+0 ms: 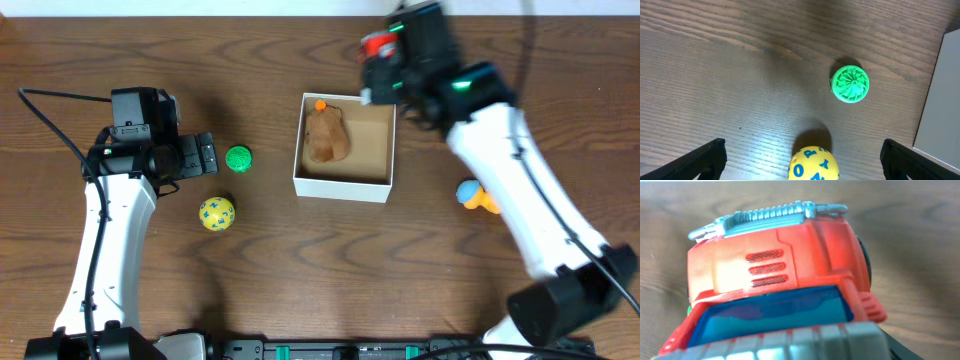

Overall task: Pack container
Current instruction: 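Lift the red truck into the box beside the plush and release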

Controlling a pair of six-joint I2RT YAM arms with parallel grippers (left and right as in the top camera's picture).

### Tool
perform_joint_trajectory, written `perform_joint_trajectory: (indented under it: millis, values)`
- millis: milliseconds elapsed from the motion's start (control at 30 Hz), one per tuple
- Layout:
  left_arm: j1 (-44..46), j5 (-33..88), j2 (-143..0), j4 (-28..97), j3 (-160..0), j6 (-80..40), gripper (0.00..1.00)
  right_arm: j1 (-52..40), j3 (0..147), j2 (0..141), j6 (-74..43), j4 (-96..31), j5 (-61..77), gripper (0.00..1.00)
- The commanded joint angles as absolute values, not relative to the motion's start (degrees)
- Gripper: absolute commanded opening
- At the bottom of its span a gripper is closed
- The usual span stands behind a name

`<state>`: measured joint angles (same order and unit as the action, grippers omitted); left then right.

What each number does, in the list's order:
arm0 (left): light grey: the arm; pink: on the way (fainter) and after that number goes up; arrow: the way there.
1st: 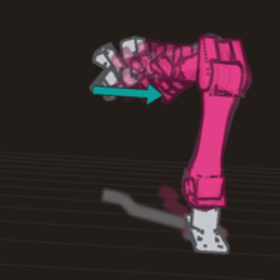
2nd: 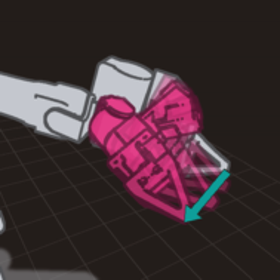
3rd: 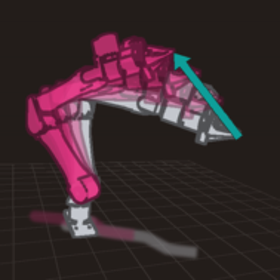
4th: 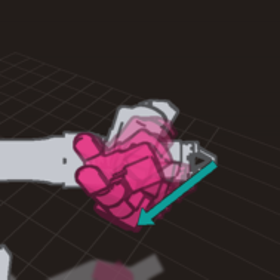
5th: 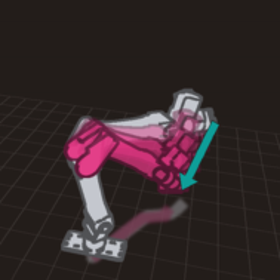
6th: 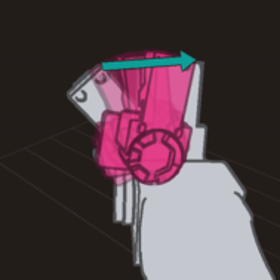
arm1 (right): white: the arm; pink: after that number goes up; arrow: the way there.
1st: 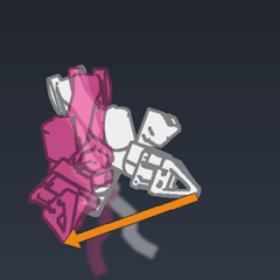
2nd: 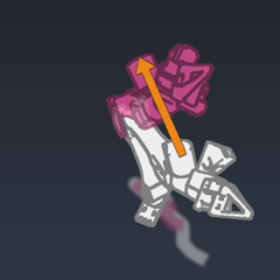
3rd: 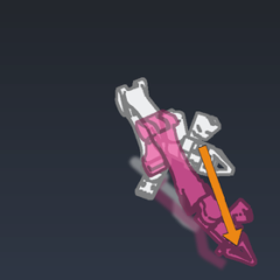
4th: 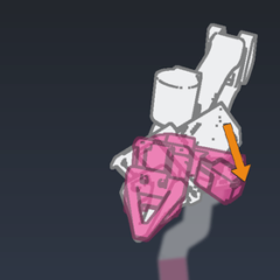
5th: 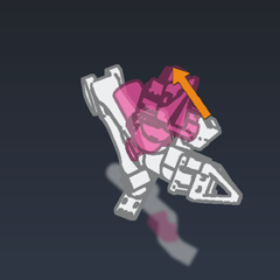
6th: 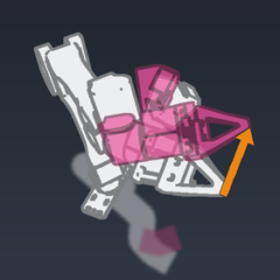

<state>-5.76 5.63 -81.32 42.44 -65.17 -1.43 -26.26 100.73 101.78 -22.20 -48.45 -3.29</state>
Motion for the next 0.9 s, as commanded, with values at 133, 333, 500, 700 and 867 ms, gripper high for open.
perform_joint_trajectory:
  millis: [133, 333, 500, 700, 867]
  values:
    - [-5.9, 5.6, -81.6, 42.7, -66.3, -0.7, 0.98, -29.2, 99.9, 114.7, -30.9, -47.6, -12.9, 0.56]
    - [-5.9, 5.6, -81.6, 42.7, -66.3, -0.7, 0.98, -27.3, 99.9, 121.1, -31.7, -47.8, -6.1, 0.57]
    - [-5.9, 5.6, -81.6, 42.7, -66.3, -0.7, 0.98, -28.2, 99.9, 121.6, -31.7, -48.6, -4.5, 0.59]
    - [-5.9, 5.6, -81.6, 42.7, -66.3, -0.7, 0.98, -29.1, 100.0, 121.6, -34.0, -52.2, -4.5, 0.56]
    - [-5.9, 5.6, -81.6, 42.7, -66.3, -0.7, 0.98, -29.1, 99.9, 121.6, -34.3, -53.5, -7.6, 0.64]
